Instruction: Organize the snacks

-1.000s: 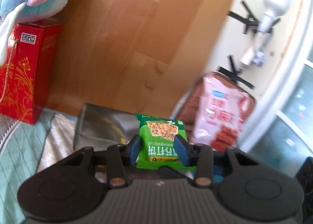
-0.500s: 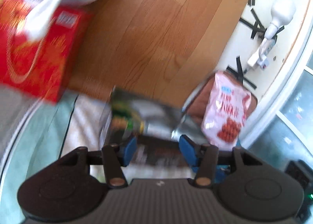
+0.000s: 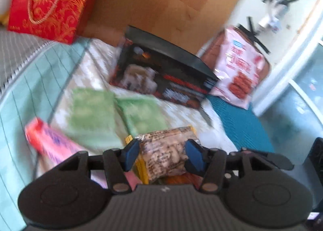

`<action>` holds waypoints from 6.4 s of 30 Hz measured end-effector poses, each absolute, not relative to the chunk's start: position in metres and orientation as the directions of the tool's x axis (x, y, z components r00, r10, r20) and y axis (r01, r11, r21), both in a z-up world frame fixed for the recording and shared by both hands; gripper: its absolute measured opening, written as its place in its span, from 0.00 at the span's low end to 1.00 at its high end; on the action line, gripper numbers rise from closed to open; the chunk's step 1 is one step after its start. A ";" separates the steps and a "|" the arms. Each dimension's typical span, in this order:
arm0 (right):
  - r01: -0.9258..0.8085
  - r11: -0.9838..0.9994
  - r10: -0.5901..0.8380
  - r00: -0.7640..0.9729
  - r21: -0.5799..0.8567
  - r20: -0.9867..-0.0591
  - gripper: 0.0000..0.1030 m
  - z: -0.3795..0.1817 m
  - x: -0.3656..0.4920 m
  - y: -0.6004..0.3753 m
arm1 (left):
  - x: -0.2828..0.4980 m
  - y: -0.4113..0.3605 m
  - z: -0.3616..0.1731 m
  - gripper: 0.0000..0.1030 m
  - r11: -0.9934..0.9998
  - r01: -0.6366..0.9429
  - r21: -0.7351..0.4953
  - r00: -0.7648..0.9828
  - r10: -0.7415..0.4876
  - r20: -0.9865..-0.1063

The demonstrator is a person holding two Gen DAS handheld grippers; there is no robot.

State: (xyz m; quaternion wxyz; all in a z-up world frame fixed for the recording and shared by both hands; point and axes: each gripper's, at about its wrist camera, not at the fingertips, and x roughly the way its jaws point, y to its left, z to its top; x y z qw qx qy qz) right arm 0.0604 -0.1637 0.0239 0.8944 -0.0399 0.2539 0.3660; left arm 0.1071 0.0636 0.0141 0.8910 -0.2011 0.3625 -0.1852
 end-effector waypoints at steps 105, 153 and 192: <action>-0.509 0.835 0.547 0.724 0.208 -0.421 0.65 0.019 0.031 -0.200 | 0.037 0.067 0.009 0.67 0.888 0.338 -0.312 0.778 -0.450 -0.439; -0.507 0.849 0.502 0.689 0.147 -0.523 0.22 0.001 0.007 -0.181 | 0.081 0.012 0.015 0.60 0.848 0.433 -0.307 0.640 -0.529 -0.558; -0.552 0.686 0.728 0.504 0.475 -0.465 0.15 0.002 0.015 -0.270 | 0.039 0.022 -0.004 0.42 0.741 0.374 -0.558 0.479 -0.670 -0.567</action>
